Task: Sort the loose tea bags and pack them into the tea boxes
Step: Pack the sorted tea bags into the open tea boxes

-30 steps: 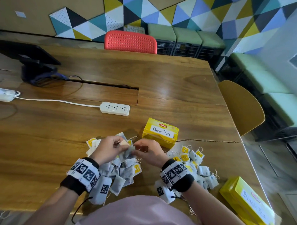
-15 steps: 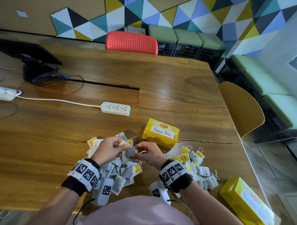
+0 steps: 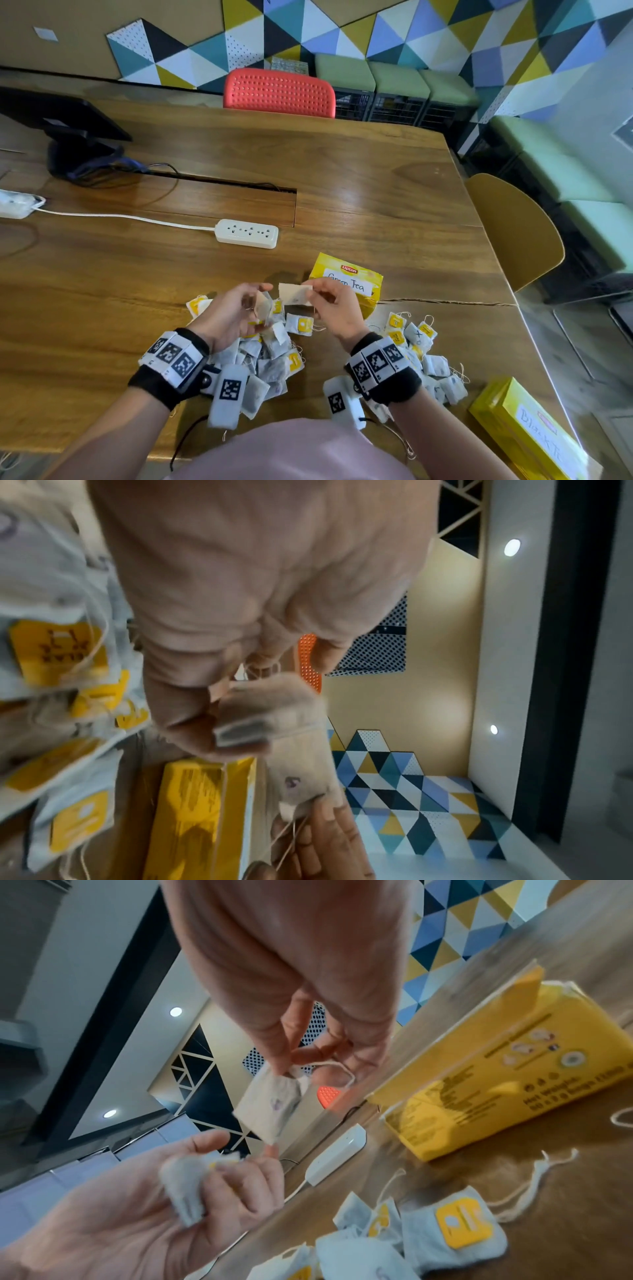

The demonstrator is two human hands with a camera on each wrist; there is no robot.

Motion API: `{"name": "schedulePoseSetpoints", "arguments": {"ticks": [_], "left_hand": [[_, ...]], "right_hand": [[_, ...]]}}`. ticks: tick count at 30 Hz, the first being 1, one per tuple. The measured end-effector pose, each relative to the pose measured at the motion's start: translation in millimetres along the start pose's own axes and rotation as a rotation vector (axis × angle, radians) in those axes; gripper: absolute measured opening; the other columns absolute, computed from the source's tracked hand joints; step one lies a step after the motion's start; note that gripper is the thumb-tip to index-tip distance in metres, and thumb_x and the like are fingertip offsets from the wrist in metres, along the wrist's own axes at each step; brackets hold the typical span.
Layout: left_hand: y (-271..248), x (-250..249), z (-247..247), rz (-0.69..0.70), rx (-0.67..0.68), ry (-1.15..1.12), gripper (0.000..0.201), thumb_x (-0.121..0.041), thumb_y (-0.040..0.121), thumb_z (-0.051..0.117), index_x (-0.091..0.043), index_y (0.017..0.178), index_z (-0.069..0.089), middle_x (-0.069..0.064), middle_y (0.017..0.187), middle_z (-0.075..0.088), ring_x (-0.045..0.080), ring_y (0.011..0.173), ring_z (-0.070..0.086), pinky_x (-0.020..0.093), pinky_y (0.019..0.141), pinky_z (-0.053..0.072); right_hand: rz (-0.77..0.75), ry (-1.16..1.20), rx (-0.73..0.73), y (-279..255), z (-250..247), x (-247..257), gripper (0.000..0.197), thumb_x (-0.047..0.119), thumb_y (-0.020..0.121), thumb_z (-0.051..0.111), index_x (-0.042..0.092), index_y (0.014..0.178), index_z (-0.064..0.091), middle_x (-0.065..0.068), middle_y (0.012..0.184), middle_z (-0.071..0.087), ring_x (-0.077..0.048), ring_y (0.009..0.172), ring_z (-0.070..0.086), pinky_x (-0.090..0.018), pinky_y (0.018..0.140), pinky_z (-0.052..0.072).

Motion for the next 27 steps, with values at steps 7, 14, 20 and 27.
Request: {"name": "schedulePoseSetpoints", "arguments": {"ticks": [7, 14, 20, 27], "left_hand": [[3.6, -3.4, 27.7, -0.163, 0.126, -0.09, 0.045, -0.02, 0.075, 0.063, -0.002, 0.115, 0.053, 0.011, 0.075, 0.056, 0.012, 0.054, 0.048, 0.018, 0.044, 0.044], [3.1, 3.6, 44.7, -0.17, 0.306, -0.066, 0.039, -0.033, 0.097, 0.048, 0.0, 0.113, 0.061, 0.024, 0.11, 0.067, 0.024, 0.092, 0.07, 0.025, 0.069, 0.058], [12.6, 7.6, 32.1, -0.089, 0.221, 0.022, 0.054, -0.02, 0.068, 0.077, -0.005, 0.117, 0.061, 0.009, 0.079, 0.068, 0.011, 0.067, 0.062, 0.012, 0.054, 0.046], [13.7, 9.4, 33.8, -0.026, 0.186, 0.072, 0.02, -0.008, 0.086, 0.065, -0.006, 0.106, 0.065, 0.016, 0.098, 0.071, 0.018, 0.08, 0.071, 0.022, 0.057, 0.056]], "right_hand": [[-0.221, 0.006, -0.034, -5.3, -17.8, 25.3, 0.035, 0.012, 0.083, 0.073, 0.047, 0.079, 0.072, -0.007, 0.102, 0.059, 0.0, 0.09, 0.054, -0.016, 0.077, 0.046], [-0.287, 0.008, 0.19, -7.3, -16.8, 40.1, 0.03, 0.001, 0.078, 0.074, 0.028, 0.091, 0.077, 0.0, 0.09, 0.053, -0.002, 0.082, 0.05, -0.013, 0.067, 0.041], [-0.153, -0.013, 0.196, 2.2, -20.8, 28.0, 0.022, 0.011, 0.087, 0.068, 0.026, 0.102, 0.073, -0.004, 0.093, 0.067, -0.012, 0.08, 0.062, -0.022, 0.072, 0.05], [0.028, -0.036, 0.16, 1.2, -11.7, 17.7, 0.006, 0.009, 0.086, 0.07, 0.012, 0.088, 0.066, -0.003, 0.077, 0.069, -0.006, 0.056, 0.063, -0.017, 0.054, 0.048]]}}
Point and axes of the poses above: each hand's wrist, its own y-axis towards the middle knuckle, its own z-axis out of the palm, x = y × z, the point moved 5 cm from there along y, towards the middle knuckle
